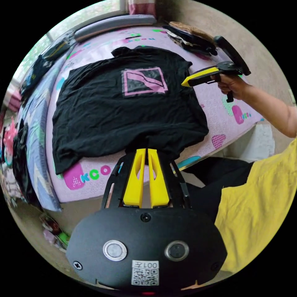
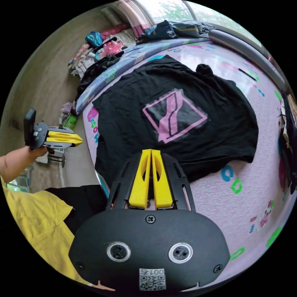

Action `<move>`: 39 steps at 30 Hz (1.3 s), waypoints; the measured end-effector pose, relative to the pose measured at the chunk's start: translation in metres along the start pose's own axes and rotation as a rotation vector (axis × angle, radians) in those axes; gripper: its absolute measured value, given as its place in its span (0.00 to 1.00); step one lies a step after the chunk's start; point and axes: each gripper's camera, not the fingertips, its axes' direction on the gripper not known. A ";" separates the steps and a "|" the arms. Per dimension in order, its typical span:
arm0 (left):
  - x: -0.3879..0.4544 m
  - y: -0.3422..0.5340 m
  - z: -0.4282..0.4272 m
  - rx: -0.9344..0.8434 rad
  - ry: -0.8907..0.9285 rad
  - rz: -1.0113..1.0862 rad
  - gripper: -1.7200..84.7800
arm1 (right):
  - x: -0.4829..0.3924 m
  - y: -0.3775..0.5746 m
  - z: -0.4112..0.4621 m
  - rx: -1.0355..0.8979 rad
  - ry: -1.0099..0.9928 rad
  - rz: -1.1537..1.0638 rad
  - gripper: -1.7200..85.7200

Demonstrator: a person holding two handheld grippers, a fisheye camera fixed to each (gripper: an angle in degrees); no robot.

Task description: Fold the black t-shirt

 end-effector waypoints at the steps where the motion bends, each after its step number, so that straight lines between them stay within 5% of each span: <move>1: -0.009 -0.006 0.005 -0.019 0.000 0.043 0.01 | -0.003 0.001 0.005 -0.004 -0.007 0.017 0.02; 15: -0.075 -0.034 0.049 -0.073 0.105 0.521 0.00 | -0.008 0.014 0.088 -0.112 0.277 0.460 0.02; 39: -0.114 -0.035 -0.007 -0.330 0.287 0.677 0.00 | 0.049 0.087 0.132 -0.254 0.514 0.458 0.02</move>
